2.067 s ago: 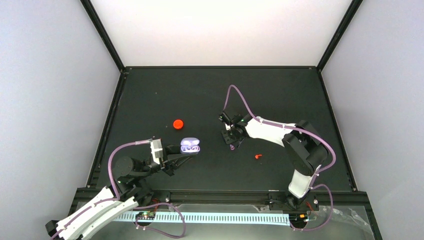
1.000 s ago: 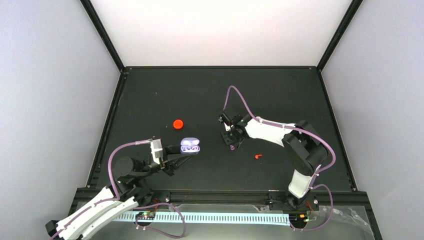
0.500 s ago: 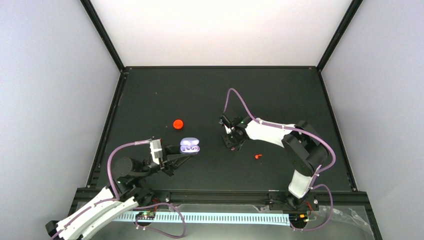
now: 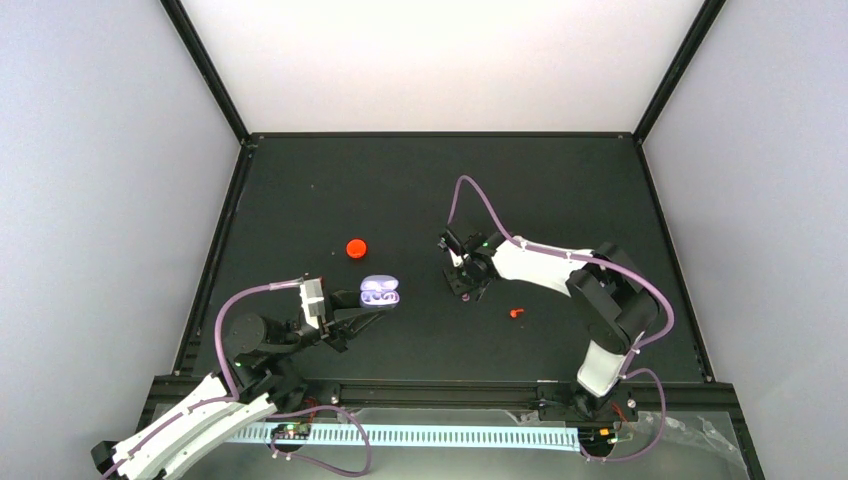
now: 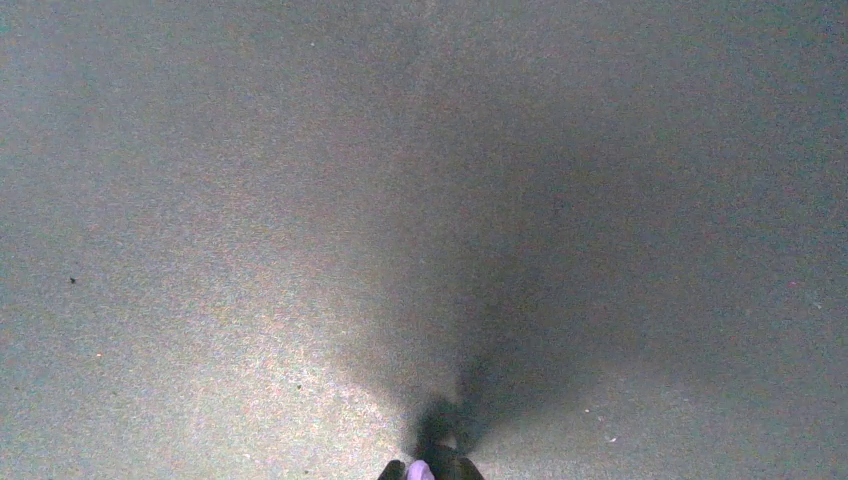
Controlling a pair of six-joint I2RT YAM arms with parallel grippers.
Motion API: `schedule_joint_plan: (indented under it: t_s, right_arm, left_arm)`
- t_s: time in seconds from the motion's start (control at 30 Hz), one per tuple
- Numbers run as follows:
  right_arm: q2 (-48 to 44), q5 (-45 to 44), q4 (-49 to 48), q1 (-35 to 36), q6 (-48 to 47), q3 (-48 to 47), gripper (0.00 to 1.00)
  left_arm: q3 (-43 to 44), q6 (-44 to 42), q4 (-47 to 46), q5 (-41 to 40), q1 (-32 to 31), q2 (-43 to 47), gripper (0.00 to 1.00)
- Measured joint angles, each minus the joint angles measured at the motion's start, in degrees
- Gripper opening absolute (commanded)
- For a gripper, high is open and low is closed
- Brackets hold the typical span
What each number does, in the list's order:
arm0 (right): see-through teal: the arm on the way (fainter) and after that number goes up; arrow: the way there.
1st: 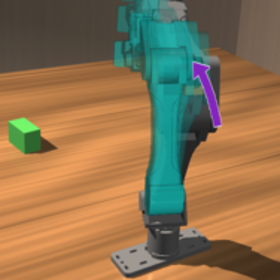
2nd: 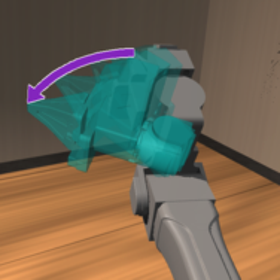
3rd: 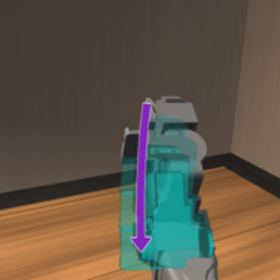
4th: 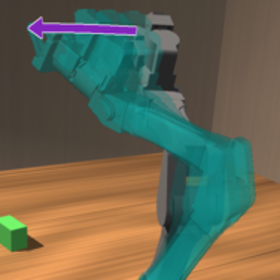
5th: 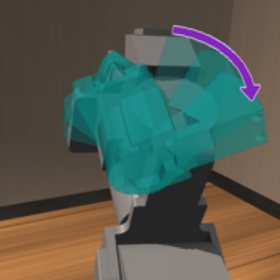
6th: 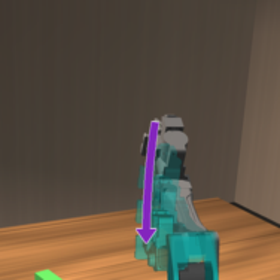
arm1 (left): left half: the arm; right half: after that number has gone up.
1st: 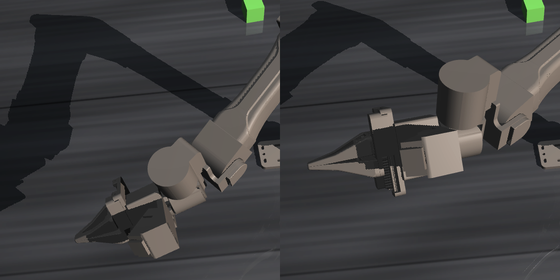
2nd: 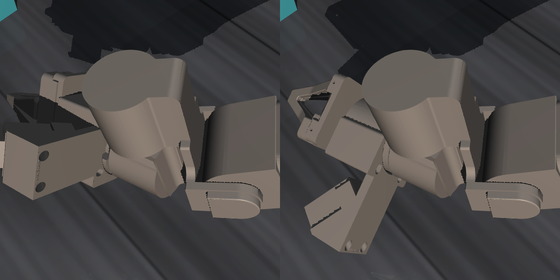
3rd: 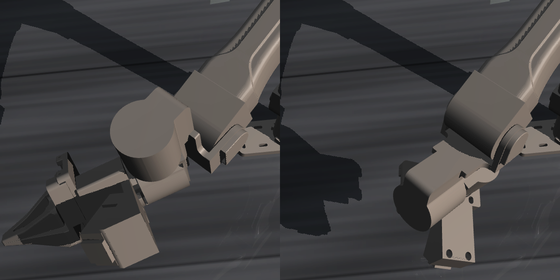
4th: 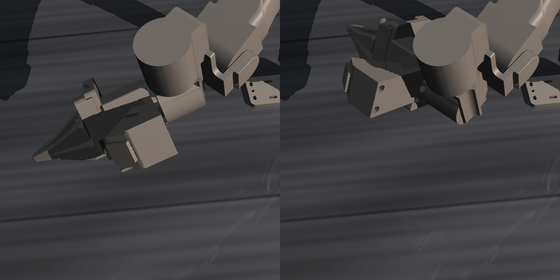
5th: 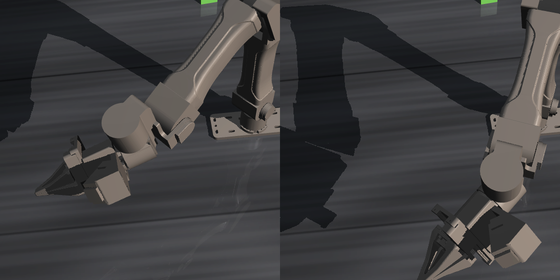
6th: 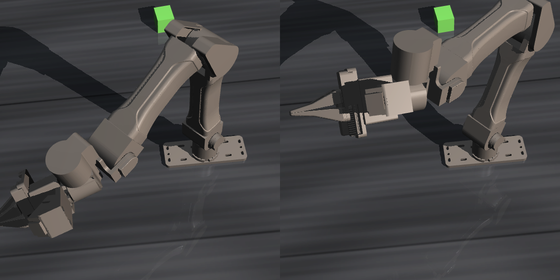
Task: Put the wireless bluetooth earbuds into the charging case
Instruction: Pick up the earbud from the center of the board, then place the earbud in the charging case.
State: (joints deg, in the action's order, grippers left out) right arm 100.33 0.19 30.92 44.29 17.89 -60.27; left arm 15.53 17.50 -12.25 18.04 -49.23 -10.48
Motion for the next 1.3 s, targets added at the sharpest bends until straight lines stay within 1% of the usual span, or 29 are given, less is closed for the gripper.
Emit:
schedule_joint_plan:
  t_s: [0.03,0.07,0.3,0.43,0.5,0.67,0.77,0.87,0.97,1.13,1.3]
  right_arm:
    - [-0.1,0.0,0.0,0.0,0.0,0.0,0.02]
    - [-0.2,0.0,0.0,0.0,0.0,0.0,0.01]
    - [-2.3,-0.1,-0.3,0.0,0.2,1.5,0.01]
    - [-6.7,-0.3,-0.8,0.0,0.9,3.5,0.01]
    - [-11.2,-0.1,-1.3,0.0,1.6,4.5,0.01]
    - [-29.6,1.6,-4.6,0.3,3.2,4.6,0.01]
    - [-39.5,3.3,-7.1,1.9,3.7,2.6,0.01]
    - [-44.9,4.4,-9.8,5.7,3.9,-2.5,0.01]
    - [-46.6,4.8,-13.1,11.2,3.8,-7.7,0.01]
    - [-46.3,4.9,-19.2,19.8,3.0,-11.7,0.01]
    - [-42.4,3.3,-24.4,28.4,-0.3,-14.0,0.01]
  left_arm:
    - [0.0,0.0,0.0,0.0,0.0,0.0,0.02]
    - [0.0,0.0,0.0,0.0,0.0,0.0,0.02]
    - [0.0,0.0,0.0,0.0,0.0,0.0,0.02]
    - [0.0,0.0,0.0,0.0,0.0,0.0,0.02]
    - [0.0,-0.2,0.0,0.0,0.0,0.0,0.02]
    - [0.5,-0.8,-0.2,0.0,0.0,-0.2,0.01]
    - [2.0,-1.0,-1.5,0.1,0.0,-1.8,0.02]
    - [3.5,-1.1,-4.3,0.2,0.0,-4.3,0.02]
    - [5.6,-1.0,-7.3,0.5,0.0,-7.7,0.01]
    - [8.7,-0.9,-12.8,1.7,0.0,-11.7,0.01]
    - [10.9,-0.1,-17.6,3.3,0.0,-14.4,0.01]
